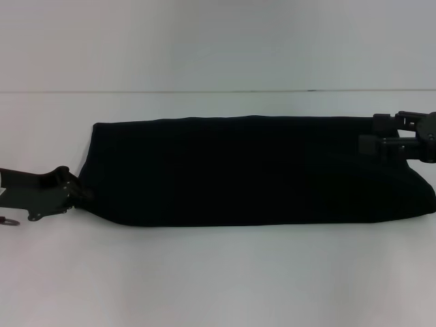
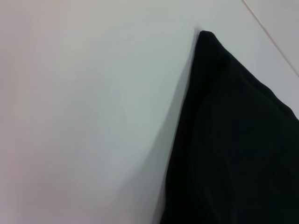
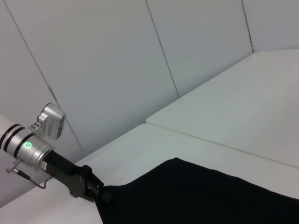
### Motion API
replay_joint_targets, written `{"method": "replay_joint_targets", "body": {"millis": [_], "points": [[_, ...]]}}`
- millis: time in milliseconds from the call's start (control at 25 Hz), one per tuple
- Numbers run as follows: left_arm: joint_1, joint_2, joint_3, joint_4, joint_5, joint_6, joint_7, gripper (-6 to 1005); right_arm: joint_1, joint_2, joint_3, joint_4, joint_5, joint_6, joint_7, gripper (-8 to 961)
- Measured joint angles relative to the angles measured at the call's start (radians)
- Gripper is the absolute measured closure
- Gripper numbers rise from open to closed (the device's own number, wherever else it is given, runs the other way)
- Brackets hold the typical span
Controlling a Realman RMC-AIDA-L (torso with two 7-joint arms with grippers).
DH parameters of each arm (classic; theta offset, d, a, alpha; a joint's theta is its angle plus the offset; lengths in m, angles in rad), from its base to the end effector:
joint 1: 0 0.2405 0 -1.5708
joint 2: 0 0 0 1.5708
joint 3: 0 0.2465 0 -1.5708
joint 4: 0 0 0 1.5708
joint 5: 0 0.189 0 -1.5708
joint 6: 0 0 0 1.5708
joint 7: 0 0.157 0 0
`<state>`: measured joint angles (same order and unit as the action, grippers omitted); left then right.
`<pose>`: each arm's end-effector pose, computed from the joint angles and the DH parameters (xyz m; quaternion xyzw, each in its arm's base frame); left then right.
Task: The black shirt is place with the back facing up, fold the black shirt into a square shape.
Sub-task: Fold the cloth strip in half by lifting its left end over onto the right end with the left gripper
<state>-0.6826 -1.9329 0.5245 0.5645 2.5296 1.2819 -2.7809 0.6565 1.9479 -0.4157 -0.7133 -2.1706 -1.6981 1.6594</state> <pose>-0.3092 0.3614 0.0364 -0.5936 -0.7747 -0.1186 0.1828 0.2320 0.3498 0.0708 -0.9150 0.2856 0.2448 0.1456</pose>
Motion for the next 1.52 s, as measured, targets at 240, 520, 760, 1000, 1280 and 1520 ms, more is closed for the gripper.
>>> {"method": "replay_joint_targets", "body": {"millis": [240, 520, 760, 1000, 1280, 1520], "points": [[0.023, -0.005, -0.016, 0.000, -0.012, -0.001, 0.068, 860, 0.000, 0.007, 0.000, 0.000, 0.000, 0.006, -0.002, 25], [0.064, -0.001, -0.129, 0.008, -0.052, 0.071, 0.246, 916, -0.001, 0.026, 0.004, 0.011, 0.011, 0.023, -0.004, 26], [0.125, 0.015, -0.159, 0.072, -0.020, 0.132, 0.366, 917, 0.003, 0.043, 0.003, 0.013, 0.060, 0.038, 0.017, 26], [0.225, 0.049, -0.227, 0.214, 0.013, 0.177, 0.387, 916, 0.013, 0.058, -0.001, 0.013, 0.078, 0.049, 0.028, 26], [0.209, 0.075, -0.318, 0.227, 0.003, 0.277, 0.433, 917, 0.018, 0.059, 0.005, 0.008, 0.078, 0.052, 0.028, 27], [0.050, 0.060, -0.293, 0.192, -0.174, 0.497, 0.455, 916, -0.004, 0.030, 0.043, 0.001, 0.091, 0.043, 0.039, 27]]}}
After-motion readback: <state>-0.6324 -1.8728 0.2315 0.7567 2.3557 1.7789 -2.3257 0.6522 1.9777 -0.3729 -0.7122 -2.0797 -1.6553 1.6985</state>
